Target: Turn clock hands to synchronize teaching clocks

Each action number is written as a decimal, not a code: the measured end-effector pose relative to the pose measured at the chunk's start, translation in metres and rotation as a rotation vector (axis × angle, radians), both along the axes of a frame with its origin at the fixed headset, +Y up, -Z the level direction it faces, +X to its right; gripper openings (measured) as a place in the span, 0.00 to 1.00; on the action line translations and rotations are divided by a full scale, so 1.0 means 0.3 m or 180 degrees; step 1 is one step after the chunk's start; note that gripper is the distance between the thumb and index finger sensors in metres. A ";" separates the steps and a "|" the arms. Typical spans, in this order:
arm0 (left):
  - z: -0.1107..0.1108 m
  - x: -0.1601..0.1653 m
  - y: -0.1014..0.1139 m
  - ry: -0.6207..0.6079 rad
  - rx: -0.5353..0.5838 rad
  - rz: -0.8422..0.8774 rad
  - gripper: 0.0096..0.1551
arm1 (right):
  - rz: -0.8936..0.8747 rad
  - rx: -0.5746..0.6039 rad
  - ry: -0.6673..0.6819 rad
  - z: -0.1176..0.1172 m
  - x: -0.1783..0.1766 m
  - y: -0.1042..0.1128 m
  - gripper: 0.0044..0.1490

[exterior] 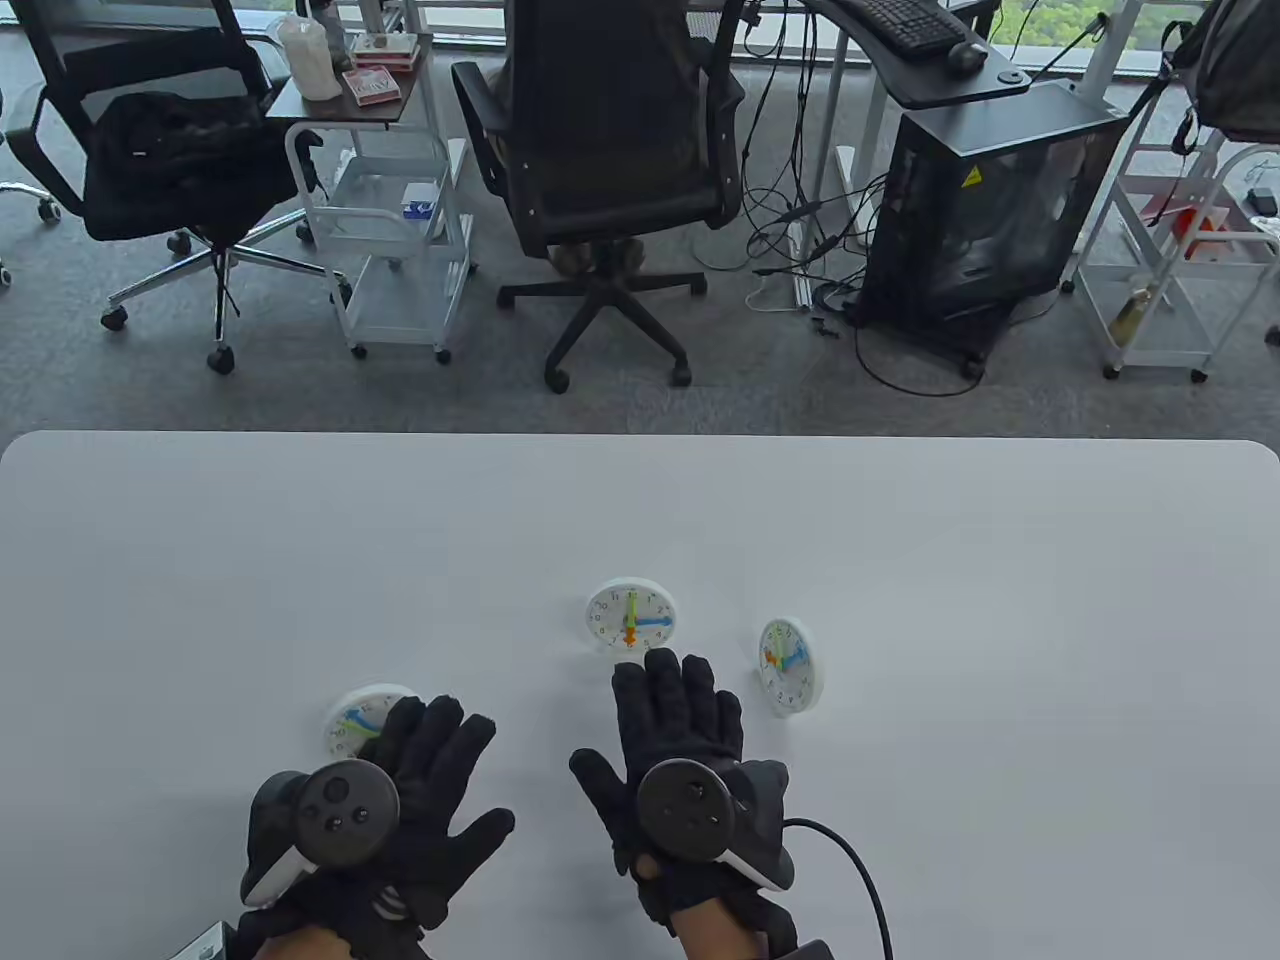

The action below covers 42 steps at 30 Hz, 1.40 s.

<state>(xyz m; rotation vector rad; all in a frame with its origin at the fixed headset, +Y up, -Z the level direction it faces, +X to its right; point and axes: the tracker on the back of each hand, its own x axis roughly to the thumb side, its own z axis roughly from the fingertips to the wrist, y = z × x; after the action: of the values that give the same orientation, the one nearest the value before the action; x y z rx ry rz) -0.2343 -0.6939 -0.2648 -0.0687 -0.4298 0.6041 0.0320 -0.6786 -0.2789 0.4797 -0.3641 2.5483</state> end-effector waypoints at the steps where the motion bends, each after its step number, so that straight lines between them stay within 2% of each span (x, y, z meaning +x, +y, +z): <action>1: 0.000 0.001 0.000 -0.0005 0.0001 0.0005 0.50 | -0.0040 -0.0019 -0.0009 -0.001 0.006 -0.002 0.53; 5: 0.001 0.003 -0.002 -0.0011 -0.0003 0.0062 0.49 | -0.0256 0.0067 -0.0028 0.001 0.026 0.012 0.52; 10: -0.008 -0.010 0.002 0.0037 0.0032 0.0117 0.49 | -0.0252 0.0209 -0.0039 0.013 0.031 0.032 0.52; 25: -0.014 -0.041 0.019 0.0125 -0.0031 0.0190 0.49 | -0.0208 0.0085 -0.0026 0.011 0.032 0.027 0.52; 42: -0.063 -0.214 0.096 0.0665 -0.0046 0.0595 0.53 | -0.0213 -0.0075 -0.0078 -0.003 0.046 0.009 0.52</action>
<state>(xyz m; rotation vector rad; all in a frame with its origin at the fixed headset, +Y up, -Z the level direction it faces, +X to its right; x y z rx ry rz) -0.2986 -0.6649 -0.2839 0.0213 -0.2304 0.7901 0.0458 -0.6759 -0.2797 0.4208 -0.3526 2.4929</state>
